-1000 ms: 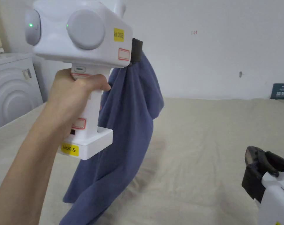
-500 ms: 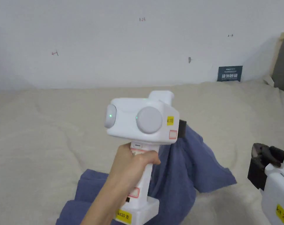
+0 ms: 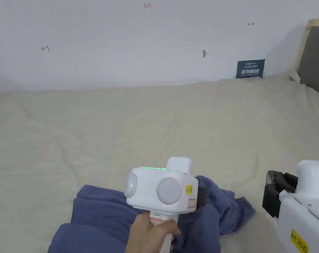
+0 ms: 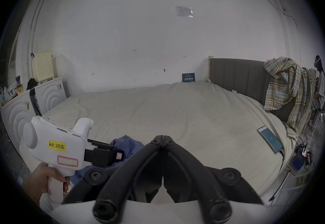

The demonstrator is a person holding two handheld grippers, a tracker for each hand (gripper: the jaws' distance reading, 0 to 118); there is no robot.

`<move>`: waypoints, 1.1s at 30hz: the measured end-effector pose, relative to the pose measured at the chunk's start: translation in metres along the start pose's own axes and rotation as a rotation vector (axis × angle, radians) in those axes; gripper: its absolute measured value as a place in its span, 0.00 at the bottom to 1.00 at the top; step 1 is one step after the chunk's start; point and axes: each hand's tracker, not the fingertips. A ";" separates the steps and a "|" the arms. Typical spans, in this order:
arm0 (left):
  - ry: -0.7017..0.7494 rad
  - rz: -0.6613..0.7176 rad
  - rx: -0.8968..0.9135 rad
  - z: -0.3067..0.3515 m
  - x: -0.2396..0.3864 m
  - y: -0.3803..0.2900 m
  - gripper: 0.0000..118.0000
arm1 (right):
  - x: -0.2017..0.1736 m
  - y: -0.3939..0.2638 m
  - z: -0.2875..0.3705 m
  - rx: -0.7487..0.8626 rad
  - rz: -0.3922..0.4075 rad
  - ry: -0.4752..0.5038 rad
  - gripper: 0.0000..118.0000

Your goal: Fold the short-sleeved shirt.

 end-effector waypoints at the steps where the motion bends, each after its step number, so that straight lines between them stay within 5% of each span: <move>1: -0.020 -0.008 0.014 0.003 -0.001 -0.001 0.20 | -0.001 -0.001 0.000 -0.002 0.004 0.005 0.00; 4: -0.056 0.020 0.024 0.013 -0.007 -0.002 0.93 | -0.005 -0.001 0.000 -0.006 0.009 0.022 0.00; 5: -0.078 0.046 0.058 0.023 -0.010 -0.002 1.00 | -0.006 0.000 0.000 -0.007 0.011 0.027 0.00; 10: -0.091 0.061 0.227 0.094 -0.030 -0.009 0.99 | -0.013 0.003 0.003 0.001 0.023 0.051 0.00; 14: 0.054 0.065 0.273 0.144 -0.059 -0.014 0.99 | -0.020 0.003 0.003 -0.002 0.025 0.076 0.00; 16: 0.129 0.066 0.263 0.161 -0.076 -0.019 0.90 | -0.025 0.002 0.003 -0.003 0.038 0.083 0.00; 18: 0.226 0.075 0.247 0.170 -0.090 -0.025 0.52 | -0.029 0.002 0.001 -0.007 0.045 0.087 0.00; 19: 0.275 0.086 0.248 0.172 -0.099 -0.030 0.23 | -0.031 0.003 0.000 -0.009 0.048 0.092 0.00; 20: 0.303 0.110 0.254 0.173 -0.107 -0.035 0.11 | -0.033 0.003 -0.001 -0.011 0.049 0.094 0.00; 24: 0.322 0.190 0.217 0.171 -0.131 -0.053 0.01 | -0.039 0.005 -0.005 -0.018 0.050 0.114 0.00; 33: 0.327 0.269 0.117 0.143 -0.165 -0.058 0.00 | -0.048 0.003 -0.022 -0.054 0.071 0.135 0.00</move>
